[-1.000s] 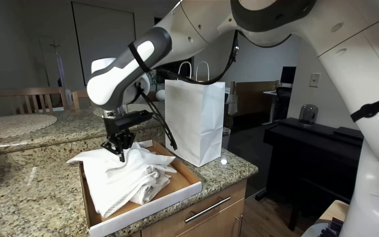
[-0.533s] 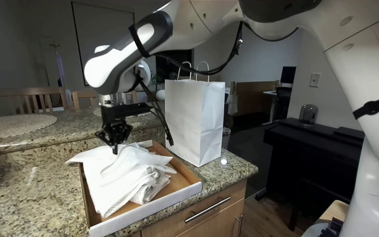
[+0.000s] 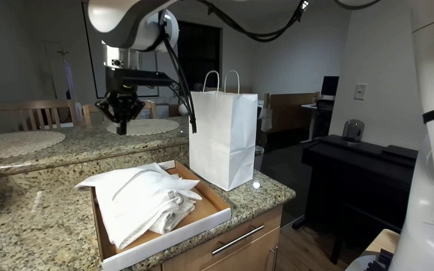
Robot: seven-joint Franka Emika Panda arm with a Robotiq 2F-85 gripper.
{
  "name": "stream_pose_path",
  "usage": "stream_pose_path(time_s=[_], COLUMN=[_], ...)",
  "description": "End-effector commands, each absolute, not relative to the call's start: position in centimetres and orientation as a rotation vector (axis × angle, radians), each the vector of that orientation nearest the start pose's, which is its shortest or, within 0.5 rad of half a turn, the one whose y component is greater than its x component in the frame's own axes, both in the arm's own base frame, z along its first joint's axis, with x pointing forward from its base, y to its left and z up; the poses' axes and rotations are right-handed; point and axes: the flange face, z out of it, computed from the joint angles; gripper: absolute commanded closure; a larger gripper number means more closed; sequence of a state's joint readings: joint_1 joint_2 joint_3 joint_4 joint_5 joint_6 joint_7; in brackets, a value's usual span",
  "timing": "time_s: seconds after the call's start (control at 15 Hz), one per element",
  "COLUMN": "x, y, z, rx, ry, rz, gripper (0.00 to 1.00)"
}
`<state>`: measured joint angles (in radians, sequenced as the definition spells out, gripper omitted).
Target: Pick up the cloth and put it in the paper bag
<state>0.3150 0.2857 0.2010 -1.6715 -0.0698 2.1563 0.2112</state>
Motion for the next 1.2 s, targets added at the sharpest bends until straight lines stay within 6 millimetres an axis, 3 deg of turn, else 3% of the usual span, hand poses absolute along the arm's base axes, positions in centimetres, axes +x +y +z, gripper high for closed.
stream_pose_path(time_s=[0.0,0.47,0.67,0.87,1.13], x=[57.5,58.1,58.6,58.6,58.2], y=[29.7,27.8,28.0,28.5,28.5], z=[43.9,32.6,31.2,31.3,28.7], rx=[-3.054,-3.157,-3.138,-3.081,-2.978], ry=[-0.459,-0.587,-0.629,-0.695,-0.931], rz=[-0.212,-0.008,-0.137,-0.278,-0.065], gripper=[0.66,0.23,0.04,0.00,0.00])
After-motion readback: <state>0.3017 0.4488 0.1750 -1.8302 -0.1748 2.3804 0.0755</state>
